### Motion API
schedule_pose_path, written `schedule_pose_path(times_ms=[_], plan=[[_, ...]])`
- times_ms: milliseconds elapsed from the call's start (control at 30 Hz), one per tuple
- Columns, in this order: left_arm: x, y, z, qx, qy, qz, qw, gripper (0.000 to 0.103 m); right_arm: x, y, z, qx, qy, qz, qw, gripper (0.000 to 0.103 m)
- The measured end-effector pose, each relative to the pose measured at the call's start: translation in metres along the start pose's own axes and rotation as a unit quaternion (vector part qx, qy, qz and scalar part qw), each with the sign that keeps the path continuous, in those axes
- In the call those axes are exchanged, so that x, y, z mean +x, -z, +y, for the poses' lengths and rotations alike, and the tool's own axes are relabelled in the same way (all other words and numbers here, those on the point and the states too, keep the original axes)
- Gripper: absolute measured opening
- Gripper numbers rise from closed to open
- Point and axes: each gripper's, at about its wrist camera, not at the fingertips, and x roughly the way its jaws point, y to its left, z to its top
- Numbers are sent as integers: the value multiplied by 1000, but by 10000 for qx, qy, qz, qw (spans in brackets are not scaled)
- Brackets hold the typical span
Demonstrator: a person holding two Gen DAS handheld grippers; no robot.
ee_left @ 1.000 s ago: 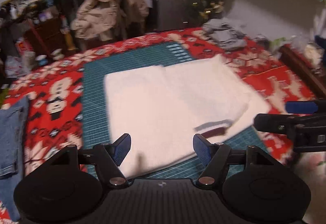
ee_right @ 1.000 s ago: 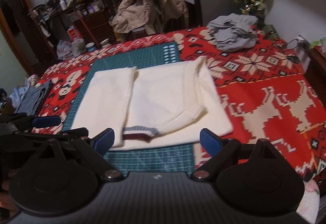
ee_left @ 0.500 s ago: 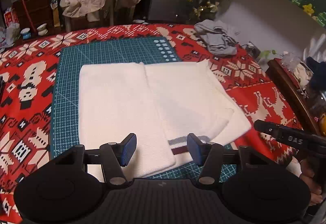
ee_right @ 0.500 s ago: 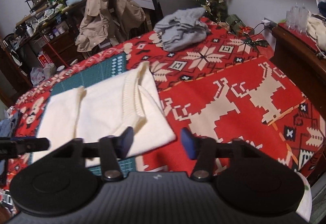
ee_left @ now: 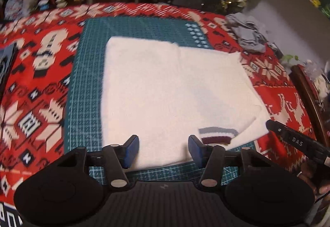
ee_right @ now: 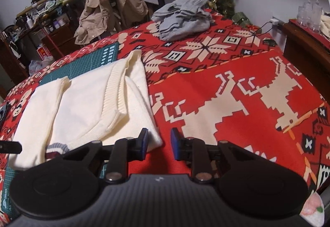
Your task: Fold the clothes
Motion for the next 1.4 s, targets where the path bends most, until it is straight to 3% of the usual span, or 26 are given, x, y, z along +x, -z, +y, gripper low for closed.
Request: schedule_pose_path(times_ms=[33,133,367,600,767,933,1033,1133,1167,1233,1333,1400], plan=[[0,0,3,-76,-9,15,10000,44,0,0,0,9,-28,3,10000,11],[-3,-1,14,-232,13,-3,9997,41,-3,-2,7,1,-26,-71,10000,6],[-18,0,44,-577,58,-192,9981,39,-44,-31,49,-116,-184,-652,9976,4],[-43,13,90,-1154,254,-490,9918,36,-86,-51,162,-1102,-886,-1212,9825,4],[-62,27,126,-1492,170,-712,9861,36,-80,-20,250,-2092,-1343,-1045,9630,4],[-67,41,158,-1846,235,-747,9797,36,-31,31,306,-2838,-1354,-282,9489,4],[-63,44,163,-1893,252,-701,9791,36,-7,53,314,-3039,-1182,115,9453,5],[-56,44,162,-1886,414,-641,9791,36,-5,55,309,-3065,-1336,257,9421,7],[-53,43,161,-1866,484,-625,9792,36,-9,55,309,-3061,-1388,250,9415,9],[-48,41,158,-1797,659,-600,9797,36,-23,52,306,-3050,-1485,113,9407,24],[-36,33,151,-1626,1108,-508,9791,36,-41,47,289,-2941,-1470,-14,9444,25],[-26,27,147,-1595,1183,-482,9789,36,-48,41,274,-2804,-1413,-22,9494,26]])
